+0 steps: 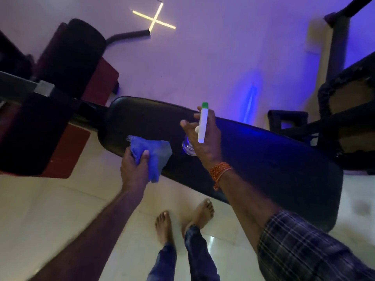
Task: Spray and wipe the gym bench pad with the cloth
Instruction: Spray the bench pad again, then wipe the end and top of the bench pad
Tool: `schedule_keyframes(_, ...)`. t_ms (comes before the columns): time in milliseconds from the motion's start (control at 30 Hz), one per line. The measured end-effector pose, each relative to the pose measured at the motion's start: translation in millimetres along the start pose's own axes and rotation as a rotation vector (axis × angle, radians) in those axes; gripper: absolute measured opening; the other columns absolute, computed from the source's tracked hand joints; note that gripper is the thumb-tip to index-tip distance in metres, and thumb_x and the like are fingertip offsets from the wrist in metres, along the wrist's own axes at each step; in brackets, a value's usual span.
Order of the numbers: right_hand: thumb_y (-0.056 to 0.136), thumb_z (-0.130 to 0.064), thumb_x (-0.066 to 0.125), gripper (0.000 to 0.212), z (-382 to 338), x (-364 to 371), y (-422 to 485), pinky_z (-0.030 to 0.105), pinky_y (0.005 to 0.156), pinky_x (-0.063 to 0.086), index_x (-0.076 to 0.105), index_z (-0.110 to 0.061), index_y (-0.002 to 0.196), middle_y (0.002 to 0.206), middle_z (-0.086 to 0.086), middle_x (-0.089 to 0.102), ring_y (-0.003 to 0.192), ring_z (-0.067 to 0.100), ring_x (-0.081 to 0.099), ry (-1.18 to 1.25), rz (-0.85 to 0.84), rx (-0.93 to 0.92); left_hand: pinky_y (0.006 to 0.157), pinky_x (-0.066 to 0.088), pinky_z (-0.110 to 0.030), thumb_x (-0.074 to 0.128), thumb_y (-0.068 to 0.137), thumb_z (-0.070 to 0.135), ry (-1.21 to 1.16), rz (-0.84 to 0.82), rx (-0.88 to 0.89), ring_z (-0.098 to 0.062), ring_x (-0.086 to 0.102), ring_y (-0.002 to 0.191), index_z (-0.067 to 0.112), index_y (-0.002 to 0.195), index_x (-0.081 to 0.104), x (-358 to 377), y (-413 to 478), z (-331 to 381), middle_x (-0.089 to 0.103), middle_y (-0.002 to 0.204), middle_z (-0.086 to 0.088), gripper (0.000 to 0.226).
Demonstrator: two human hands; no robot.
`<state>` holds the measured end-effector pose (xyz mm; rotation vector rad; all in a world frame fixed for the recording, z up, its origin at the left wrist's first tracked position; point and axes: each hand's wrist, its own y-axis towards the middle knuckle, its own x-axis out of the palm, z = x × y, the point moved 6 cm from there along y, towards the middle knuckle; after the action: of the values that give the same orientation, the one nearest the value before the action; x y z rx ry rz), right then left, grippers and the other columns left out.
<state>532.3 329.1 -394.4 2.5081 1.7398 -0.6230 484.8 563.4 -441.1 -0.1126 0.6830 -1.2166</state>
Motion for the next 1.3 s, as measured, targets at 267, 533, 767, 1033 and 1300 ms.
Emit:
schedule_keyframes(267, 0.078, -0.017, 0.087, 0.051, 20, -6, -25, 0.023, 0.087, 0.052, 0.062, -0.015, 0.122, 0.08, -0.033, 0.065, 0.08, -0.011, 0.062, -0.124, -0.057, 0.109, 0.078, 0.054, -0.047, 0.063, 0.1, 0.014, -0.113, -0.156, -0.048, -0.031, 0.068, 0.089, 0.012, 0.108, 0.063, -5, -35, 0, 0.072, 0.101, -0.017, 0.008)
schedule_keyframes(533, 0.079, -0.002, 0.078, 0.058, 25, -18, -42, 0.024, 0.095, 0.05, 0.059, -0.013, 0.133, 0.125, 0.002, 0.068, 0.111, 0.014, 0.063, -0.196, -0.141, 0.049, 0.076, 0.054, -0.034, 0.064, 0.102, 0.02, -0.209, -0.359, -0.101, -0.022, 0.065, 0.087, 0.002, 0.106, 0.061, 29, -62, 12, 0.068, 0.091, -0.013, 0.019)
schedule_keyframes(767, 0.097, -0.041, 0.068, 0.042, 93, -56, -115, 0.048, 0.096, 0.054, 0.071, -0.003, 0.115, 0.11, 0.007, 0.073, 0.111, 0.032, 0.069, 0.029, 0.02, 0.638, 0.106, 0.049, -0.053, 0.053, 0.107, 0.018, -0.335, -0.665, -0.194, -0.027, 0.066, 0.109, 0.01, 0.123, 0.063, 65, -95, 8, 0.072, 0.116, -0.014, 0.02)
schedule_keyframes(1033, 0.097, -0.034, 0.069, 0.024, 119, -131, -134, 0.034, 0.075, 0.061, 0.075, -0.015, 0.109, 0.108, 0.008, 0.08, 0.097, 0.023, 0.073, 0.404, 0.096, 0.594, 0.071, 0.057, -0.021, 0.051, 0.108, 0.012, -0.099, -0.755, -0.073, -0.012, 0.068, 0.085, 0.013, 0.129, 0.059, 123, -137, 16, 0.07, 0.113, -0.009, 0.023)
schedule_keyframes(1300, 0.107, -0.03, 0.051, 0.01, 142, -264, -95, 0.014, 0.07, 0.055, 0.056, -0.03, 0.116, 0.096, -0.017, 0.066, 0.085, -0.007, 0.067, -0.079, 0.22, 0.32, 0.095, 0.056, -0.06, 0.052, 0.099, 0.013, 0.157, -0.827, 0.214, -0.04, 0.07, 0.101, 0.023, 0.148, 0.045, 245, -184, 60, 0.071, 0.118, -0.017, 0.05)
